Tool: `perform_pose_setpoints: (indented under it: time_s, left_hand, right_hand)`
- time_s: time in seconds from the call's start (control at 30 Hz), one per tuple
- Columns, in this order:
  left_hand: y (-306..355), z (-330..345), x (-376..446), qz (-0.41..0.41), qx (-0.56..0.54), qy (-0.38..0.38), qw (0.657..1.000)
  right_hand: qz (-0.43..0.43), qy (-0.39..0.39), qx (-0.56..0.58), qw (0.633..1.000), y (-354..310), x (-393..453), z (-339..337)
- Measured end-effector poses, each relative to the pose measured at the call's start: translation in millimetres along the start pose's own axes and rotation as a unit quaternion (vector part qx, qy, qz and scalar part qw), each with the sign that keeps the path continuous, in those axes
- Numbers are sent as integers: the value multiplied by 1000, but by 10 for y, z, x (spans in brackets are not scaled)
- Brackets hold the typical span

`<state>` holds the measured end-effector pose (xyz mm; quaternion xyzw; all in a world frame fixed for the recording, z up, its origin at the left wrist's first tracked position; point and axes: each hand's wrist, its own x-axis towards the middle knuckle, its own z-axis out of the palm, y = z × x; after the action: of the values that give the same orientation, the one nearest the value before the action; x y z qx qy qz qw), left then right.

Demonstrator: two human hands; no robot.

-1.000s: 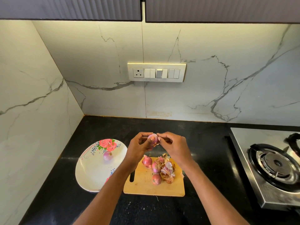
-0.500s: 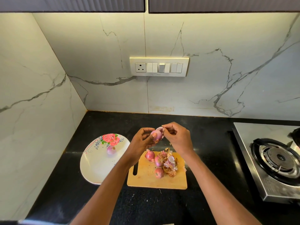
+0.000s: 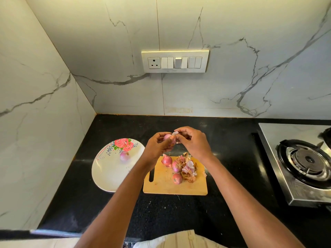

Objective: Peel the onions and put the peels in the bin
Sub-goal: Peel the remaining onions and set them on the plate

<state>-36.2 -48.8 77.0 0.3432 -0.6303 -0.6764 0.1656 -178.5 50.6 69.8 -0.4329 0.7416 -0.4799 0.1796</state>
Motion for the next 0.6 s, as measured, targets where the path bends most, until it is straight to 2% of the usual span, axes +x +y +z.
perform_pose_setpoints:
  time_s: [0.2, 0.3, 0.4, 0.5, 0.6]
  left_hand:
    - [-54, -8, -26, -17, -18, -26, 999]
    - [-60, -8, -51, -34, -80, -23, 996]
    - [-96, -80, -62, -62, -149, 10, 987]
    - [-125, -114, -45, -83, -170, 42, 981]
    - [-134, -62, -33, -94, -183, 56, 977]
  right_hand:
    - [93, -16, 88, 992, 53, -8, 15]
    - [149, 21, 141, 979, 124, -6, -24]
    - [189, 28, 57, 980, 386, -18, -94]
    - [194, -32, -44, 980, 571, -109, -34]
    - [156, -99, -134, 974, 630, -220, 126]
